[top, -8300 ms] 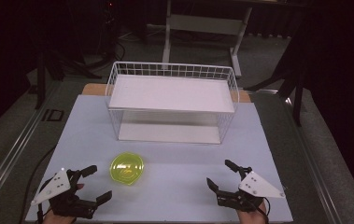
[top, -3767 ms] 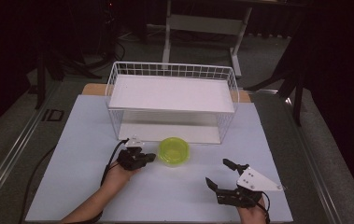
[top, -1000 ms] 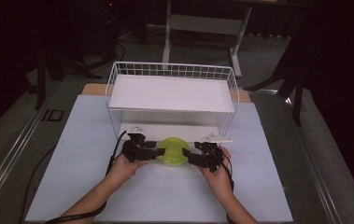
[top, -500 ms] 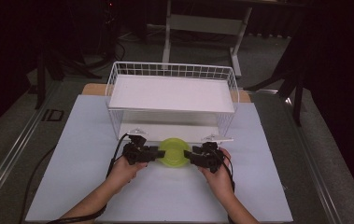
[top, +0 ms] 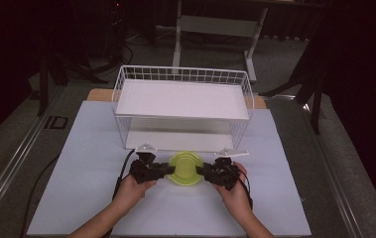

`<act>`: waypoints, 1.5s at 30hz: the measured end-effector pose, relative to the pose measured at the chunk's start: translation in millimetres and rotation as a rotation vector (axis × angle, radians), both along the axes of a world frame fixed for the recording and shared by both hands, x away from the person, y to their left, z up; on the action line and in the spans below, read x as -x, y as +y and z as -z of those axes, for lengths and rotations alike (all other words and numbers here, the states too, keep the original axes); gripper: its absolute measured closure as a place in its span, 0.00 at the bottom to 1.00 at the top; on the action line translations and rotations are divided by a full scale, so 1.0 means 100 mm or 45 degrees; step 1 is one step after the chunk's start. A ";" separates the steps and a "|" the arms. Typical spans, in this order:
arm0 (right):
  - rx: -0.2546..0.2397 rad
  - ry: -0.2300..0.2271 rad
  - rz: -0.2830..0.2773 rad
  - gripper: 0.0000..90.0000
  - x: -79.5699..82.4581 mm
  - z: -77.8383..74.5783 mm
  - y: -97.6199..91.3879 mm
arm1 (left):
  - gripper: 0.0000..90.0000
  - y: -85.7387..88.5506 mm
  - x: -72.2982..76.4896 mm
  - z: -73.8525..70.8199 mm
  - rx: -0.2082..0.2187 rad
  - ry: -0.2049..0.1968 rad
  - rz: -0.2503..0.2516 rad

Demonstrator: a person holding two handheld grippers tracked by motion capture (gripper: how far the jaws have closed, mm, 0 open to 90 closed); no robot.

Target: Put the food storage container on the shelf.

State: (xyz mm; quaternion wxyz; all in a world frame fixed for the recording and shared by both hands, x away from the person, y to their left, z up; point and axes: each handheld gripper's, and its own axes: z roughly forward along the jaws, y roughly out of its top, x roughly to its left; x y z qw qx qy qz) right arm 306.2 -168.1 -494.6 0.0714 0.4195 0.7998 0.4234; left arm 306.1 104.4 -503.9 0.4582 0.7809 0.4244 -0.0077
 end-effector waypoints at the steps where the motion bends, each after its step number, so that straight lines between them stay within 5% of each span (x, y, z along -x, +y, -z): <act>1: 0.003 -0.005 -0.003 0.77 0.02 0.00 0.00 | 0.84 0.00 0.02 0.00 0.002 0.007 -0.010; 8: -0.010 0.021 0.018 0.87 0.18 0.03 -0.01 | 0.90 -0.04 0.21 0.00 -0.084 -0.018 -0.020; 11: -0.052 0.033 0.024 0.88 0.21 0.01 -0.03 | 0.90 -0.02 0.25 0.00 -0.057 -0.016 -0.033; 18: -0.118 -0.048 0.021 0.89 0.24 -0.25 -0.02 | 0.91 0.07 0.27 -0.20 0.043 -0.129 -0.053; 26: -0.144 -0.053 0.083 0.89 0.08 -0.36 0.05 | 0.91 0.11 0.12 -0.27 0.077 -0.181 -0.095; 45: -0.088 -0.006 0.160 0.89 -0.33 -0.16 0.22 | 0.91 0.15 -0.26 -0.07 0.045 -0.131 -0.162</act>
